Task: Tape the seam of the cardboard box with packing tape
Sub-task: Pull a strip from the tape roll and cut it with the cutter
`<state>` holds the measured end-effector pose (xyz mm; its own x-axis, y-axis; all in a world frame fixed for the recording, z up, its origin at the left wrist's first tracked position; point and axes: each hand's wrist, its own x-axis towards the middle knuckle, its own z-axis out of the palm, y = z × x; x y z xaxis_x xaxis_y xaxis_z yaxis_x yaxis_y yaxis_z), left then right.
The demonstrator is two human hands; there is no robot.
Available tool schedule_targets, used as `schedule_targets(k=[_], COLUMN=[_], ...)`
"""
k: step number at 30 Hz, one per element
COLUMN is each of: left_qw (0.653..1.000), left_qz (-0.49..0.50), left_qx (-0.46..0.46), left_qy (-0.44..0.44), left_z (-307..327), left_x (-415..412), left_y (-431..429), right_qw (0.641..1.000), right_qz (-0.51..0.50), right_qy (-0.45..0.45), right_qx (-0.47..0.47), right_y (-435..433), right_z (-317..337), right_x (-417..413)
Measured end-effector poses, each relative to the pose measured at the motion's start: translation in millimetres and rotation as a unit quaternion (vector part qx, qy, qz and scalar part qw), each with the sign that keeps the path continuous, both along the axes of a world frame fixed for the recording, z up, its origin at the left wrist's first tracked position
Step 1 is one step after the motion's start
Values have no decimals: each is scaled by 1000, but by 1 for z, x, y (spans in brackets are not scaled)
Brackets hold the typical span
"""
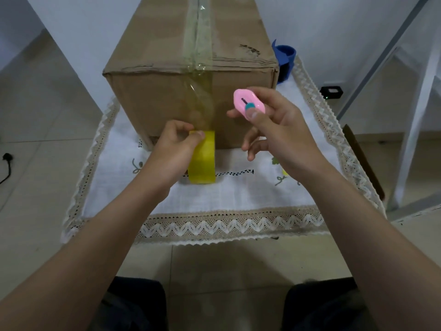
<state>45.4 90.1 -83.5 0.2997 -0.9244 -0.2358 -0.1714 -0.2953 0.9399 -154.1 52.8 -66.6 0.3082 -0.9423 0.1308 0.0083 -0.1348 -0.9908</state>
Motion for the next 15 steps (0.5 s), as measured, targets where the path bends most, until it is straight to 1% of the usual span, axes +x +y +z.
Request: schedule_targets(k=[2,5,11,13,15], left_qw=[1000,1000,999,999,998], left_qz=[-5,-12,-41,-45,-46], left_qx=[-2,2,-10,-17,-24], left_qy=[-2,0,19,21,22], left_z=[0,5,4,4,4], left_x=[1,2,5,5,6], left_y=[1,5,9,12,13], right_qw=[999,996,989,988,993], right_qz=[12,9,-39,-43,-20], right_qy=[41,74,115,117,86], right_qx=[-31,-57,-87,-93,-73], right_y=[-2,-2,0,-1,-1], right_z=[-1,-5,-7,-7,-6], right_x=[3,9,18,19,19])
